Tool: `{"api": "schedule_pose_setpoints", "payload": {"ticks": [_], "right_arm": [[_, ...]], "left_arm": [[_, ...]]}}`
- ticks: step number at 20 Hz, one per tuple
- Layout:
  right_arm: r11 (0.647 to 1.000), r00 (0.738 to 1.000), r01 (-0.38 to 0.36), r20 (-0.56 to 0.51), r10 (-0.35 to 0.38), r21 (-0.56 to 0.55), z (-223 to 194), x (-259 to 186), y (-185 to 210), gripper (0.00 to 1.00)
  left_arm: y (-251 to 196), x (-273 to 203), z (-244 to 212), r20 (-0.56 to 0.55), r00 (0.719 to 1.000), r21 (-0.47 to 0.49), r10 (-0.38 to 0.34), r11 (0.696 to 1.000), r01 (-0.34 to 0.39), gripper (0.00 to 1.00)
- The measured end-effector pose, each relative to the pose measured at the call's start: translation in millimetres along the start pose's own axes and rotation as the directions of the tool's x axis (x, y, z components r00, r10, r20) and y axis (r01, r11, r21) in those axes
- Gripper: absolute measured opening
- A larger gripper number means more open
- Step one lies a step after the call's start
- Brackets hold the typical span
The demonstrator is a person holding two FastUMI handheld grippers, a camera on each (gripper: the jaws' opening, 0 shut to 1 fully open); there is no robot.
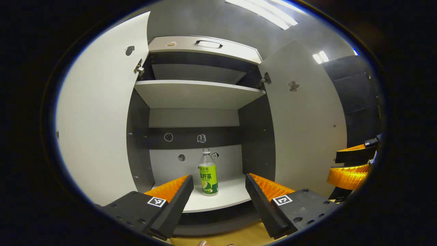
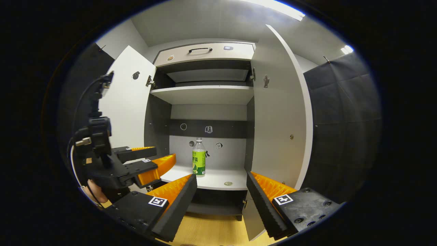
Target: Grasp the bottle in the cabinet with the left hand and place it on the coaster, then close the right door with the right hand and the left door with the left hand.
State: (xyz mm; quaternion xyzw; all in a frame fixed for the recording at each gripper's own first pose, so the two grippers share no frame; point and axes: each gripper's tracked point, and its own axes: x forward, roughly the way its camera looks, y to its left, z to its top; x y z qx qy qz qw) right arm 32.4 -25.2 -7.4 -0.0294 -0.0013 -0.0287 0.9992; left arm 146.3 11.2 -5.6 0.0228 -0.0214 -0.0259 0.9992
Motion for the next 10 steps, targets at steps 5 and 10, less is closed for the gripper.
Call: {"api": "schedule_pose_setpoints", "payload": {"ticks": [5, 10], "right_arm": [[0.994, 0.997, -0.079, -0.019, 0.078, -0.078, -15.1, 7.0, 0.9, 0.97], [0.986, 0.989, -0.144, -0.031, 0.142, -0.086, -20.3, 8.0, 10.3, 0.98]], "left_arm": [[2.8, 62.6, -18.6, -0.005, 0.999, -0.005, 0.033, 0.999, -0.033, 0.97], [11.5, 107.7, -43.4, -0.029, 0.997, -0.009, 0.074, 0.997, -0.074, 0.97]]}}
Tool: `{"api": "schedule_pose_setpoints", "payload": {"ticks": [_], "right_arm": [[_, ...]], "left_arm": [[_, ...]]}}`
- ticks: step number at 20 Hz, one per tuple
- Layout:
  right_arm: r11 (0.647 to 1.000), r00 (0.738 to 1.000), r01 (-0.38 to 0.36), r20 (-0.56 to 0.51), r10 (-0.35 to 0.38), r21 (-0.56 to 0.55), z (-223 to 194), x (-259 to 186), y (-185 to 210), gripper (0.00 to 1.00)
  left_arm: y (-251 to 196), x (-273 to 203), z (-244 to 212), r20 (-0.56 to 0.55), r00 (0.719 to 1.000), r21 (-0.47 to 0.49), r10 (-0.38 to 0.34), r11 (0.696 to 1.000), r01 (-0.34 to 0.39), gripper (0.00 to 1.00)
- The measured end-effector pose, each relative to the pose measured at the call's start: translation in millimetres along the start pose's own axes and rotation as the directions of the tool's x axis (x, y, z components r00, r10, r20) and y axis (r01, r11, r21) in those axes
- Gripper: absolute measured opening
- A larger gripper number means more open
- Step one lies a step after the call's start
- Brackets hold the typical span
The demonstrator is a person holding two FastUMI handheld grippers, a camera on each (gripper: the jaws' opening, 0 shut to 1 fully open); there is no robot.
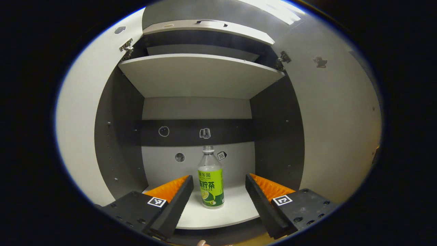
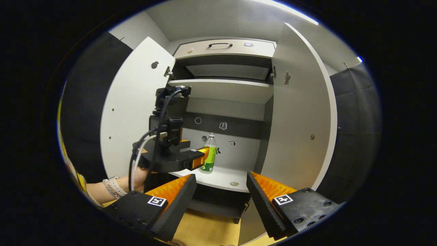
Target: Grasp the bottle in the cabinet with the left hand and place it on the coaster, then close the right door with the right hand and the left door with the left hand.
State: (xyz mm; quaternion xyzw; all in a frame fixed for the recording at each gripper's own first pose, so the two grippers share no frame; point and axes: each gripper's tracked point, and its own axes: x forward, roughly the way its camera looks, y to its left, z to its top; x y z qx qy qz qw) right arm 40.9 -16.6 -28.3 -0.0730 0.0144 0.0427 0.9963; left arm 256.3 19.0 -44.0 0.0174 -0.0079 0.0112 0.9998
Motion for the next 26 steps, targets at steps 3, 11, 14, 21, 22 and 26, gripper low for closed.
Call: {"api": "schedule_pose_setpoints", "payload": {"ticks": [3, 11, 14, 21, 22, 26], "right_arm": [[1.0, 1.0, -0.02, -0.014, 0.02, -0.013, -6.3, 3.4, 2.5, 0.98], [0.999, 0.998, -0.039, -0.056, 0.039, 0.01, -19.6, 14.4, -2.0, 0.98], [0.999, 0.997, -0.048, -0.057, 0.049, 0.026, -20.7, 16.1, -0.6, 0.98], [0.999, 0.996, -0.031, -0.086, 0.034, 0.034, -27.7, 15.9, -2.4, 0.98], [0.999, 0.996, -0.026, -0.084, 0.029, 0.031, -26.3, 15.6, -3.0, 0.98], [1.0, 0.998, -0.01, -0.055, 0.012, 0.029, -18.8, 12.5, -4.5, 0.98]], "left_arm": [[3.0, 25.6, -13.7, -0.018, 1.0, 0.019, 0.005, 1.0, -0.005, 0.97], [14.8, 81.8, -44.1, -0.052, 0.998, 0.029, 0.04, 0.999, -0.039, 0.97], [20.0, 95.9, -56.8, -0.078, 0.996, 0.002, 0.047, 0.999, -0.047, 0.97], [13.7, 102.5, -59.0, -0.084, 0.996, -0.012, 0.024, 1.0, -0.025, 0.79], [11.7, 103.5, -58.6, -0.081, 0.997, -0.029, 0.006, 1.0, -0.008, 0.78], [7.8, 62.4, -37.7, -0.026, 0.999, 0.018, -0.021, 1.0, 0.021, 0.78]]}}
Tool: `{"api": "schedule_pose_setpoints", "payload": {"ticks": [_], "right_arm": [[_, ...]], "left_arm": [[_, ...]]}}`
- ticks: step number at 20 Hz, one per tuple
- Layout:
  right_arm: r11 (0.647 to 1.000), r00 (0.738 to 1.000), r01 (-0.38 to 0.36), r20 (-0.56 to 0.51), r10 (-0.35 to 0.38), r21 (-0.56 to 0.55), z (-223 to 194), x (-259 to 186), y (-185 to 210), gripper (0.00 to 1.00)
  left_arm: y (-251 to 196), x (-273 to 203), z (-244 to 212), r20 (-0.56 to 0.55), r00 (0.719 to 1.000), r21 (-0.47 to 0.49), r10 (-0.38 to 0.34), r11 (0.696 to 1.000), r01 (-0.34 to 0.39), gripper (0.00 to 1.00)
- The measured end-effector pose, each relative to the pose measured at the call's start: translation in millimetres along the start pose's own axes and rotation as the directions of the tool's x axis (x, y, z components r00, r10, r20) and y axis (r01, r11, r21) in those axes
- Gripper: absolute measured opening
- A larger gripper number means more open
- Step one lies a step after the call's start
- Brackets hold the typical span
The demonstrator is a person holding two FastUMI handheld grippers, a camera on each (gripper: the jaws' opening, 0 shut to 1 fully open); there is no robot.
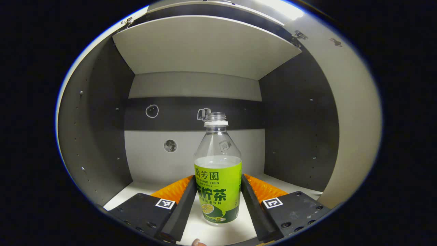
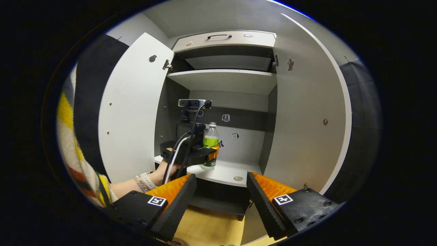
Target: Grasp the bottle in the cabinet with the left hand and place it on the coaster, then close the right door with the right hand and the left door with the left hand.
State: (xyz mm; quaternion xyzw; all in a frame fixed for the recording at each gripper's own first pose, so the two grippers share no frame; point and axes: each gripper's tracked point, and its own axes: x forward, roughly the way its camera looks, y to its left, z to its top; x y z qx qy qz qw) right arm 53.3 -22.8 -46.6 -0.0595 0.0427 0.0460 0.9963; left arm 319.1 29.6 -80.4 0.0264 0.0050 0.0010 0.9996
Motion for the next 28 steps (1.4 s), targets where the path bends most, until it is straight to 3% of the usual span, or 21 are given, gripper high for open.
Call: {"api": "schedule_pose_setpoints", "payload": {"ticks": [4, 8, 13, 22, 27, 28], "right_arm": [[1.0, 1.0, 0.024, -0.007, -0.024, 0.007, -1.8, -3.6, -1.3, 0.98], [0.999, 0.999, 0.05, -0.01, -0.05, 0.0, -3.8, -13.5, 1.6, 0.98], [0.996, 0.996, 0.09, -0.007, -0.09, -0.018, -5.9, -40.2, 8.0, 0.98], [0.981, 0.98, 0.193, -0.041, -0.193, -0.01, -23.3, -78.1, -7.4, 0.98], [0.965, 0.966, 0.251, -0.083, -0.245, 0.071, -48.5, -82.4, -18.5, 0.94], [0.966, 0.967, 0.244, -0.096, -0.235, 0.089, -53.9, -82.4, -16.4, 0.98]], "left_arm": [[6.8, -53.1, 13.2, 0.026, 0.999, 0.049, -0.026, 0.998, 0.024, 0.78], [5.8, -107.3, 10.0, -0.006, 0.997, -0.008, -0.08, 0.997, 0.08, 0.79], [-1.5, -172.4, 8.6, 0.011, 0.993, -0.005, -0.115, 0.993, 0.115, 0.78], [-70.0, -282.5, -48.1, 0.023, 0.962, -0.08, -0.272, 0.959, 0.273, 0.78], [-116.8, -326.7, -99.6, -0.004, 0.949, -0.029, -0.316, 0.948, 0.316, 0.78], [-124.1, -333.3, -108.6, 0.0, 0.946, -0.024, -0.323, 0.946, 0.323, 0.78]]}}
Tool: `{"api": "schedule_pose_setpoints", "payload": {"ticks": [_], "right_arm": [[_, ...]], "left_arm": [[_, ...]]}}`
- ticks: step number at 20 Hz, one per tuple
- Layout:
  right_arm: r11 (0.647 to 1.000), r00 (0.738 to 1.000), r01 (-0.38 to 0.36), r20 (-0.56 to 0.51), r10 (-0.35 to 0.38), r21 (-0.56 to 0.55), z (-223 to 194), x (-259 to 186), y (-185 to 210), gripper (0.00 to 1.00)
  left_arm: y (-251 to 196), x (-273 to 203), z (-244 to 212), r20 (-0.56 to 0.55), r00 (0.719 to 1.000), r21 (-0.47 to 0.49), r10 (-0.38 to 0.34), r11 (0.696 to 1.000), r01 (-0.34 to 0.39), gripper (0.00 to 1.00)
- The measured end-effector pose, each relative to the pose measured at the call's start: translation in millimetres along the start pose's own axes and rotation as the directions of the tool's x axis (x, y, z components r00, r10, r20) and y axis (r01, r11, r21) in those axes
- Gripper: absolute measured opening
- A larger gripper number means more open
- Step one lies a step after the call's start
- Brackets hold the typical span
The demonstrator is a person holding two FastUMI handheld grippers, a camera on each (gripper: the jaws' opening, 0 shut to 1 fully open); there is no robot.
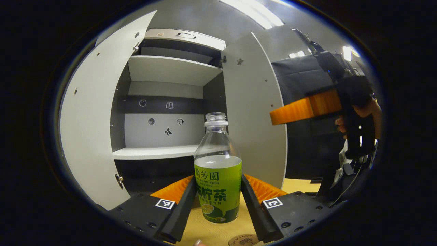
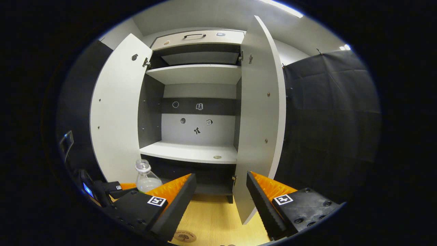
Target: Grasp the bottle in the cabinet with the left hand and place it on the coaster, then close the right door with the right hand and the left door with the left hand.
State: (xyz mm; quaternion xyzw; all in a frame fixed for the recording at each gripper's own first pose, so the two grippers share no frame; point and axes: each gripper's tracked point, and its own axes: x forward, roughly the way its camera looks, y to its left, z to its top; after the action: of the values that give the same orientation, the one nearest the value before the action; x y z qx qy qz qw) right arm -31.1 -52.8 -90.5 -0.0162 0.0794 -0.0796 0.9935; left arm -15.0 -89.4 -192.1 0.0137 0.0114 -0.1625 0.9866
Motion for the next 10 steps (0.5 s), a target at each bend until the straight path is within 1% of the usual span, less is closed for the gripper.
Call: {"api": "schedule_pose_setpoints", "payload": {"ticks": [2, 4, 7, 10], "right_arm": [[1.0, 1.0, -0.002, -0.024, 0.002, 0.0, -9.8, 0.4, -0.8, 0.98], [1.0, 1.0, 0.003, -0.023, -0.004, -0.021, -14.4, -2.0, -3.5, 0.98], [0.999, 0.999, -0.019, -0.043, 0.017, -0.047, -29.4, -2.6, -0.5, 0.98], [0.999, 0.996, -0.034, -0.079, 0.033, -0.018, -49.0, 0.5, 2.7, 0.98]], "left_arm": [[-14.8, -5.3, -18.4, 0.009, 1.0, -0.017, -0.013, 1.0, 0.013, 0.78], [-27.4, -9.9, -39.3, 0.003, 1.0, -0.062, -0.022, 0.998, 0.022, 0.78], [-34.2, -19.2, -75.2, -0.023, 1.0, -0.106, -0.01, 0.994, 0.008, 0.78], [-44.4, -27.4, -105.3, -0.036, 0.999, -0.112, -0.006, 0.994, 0.002, 0.78]]}}
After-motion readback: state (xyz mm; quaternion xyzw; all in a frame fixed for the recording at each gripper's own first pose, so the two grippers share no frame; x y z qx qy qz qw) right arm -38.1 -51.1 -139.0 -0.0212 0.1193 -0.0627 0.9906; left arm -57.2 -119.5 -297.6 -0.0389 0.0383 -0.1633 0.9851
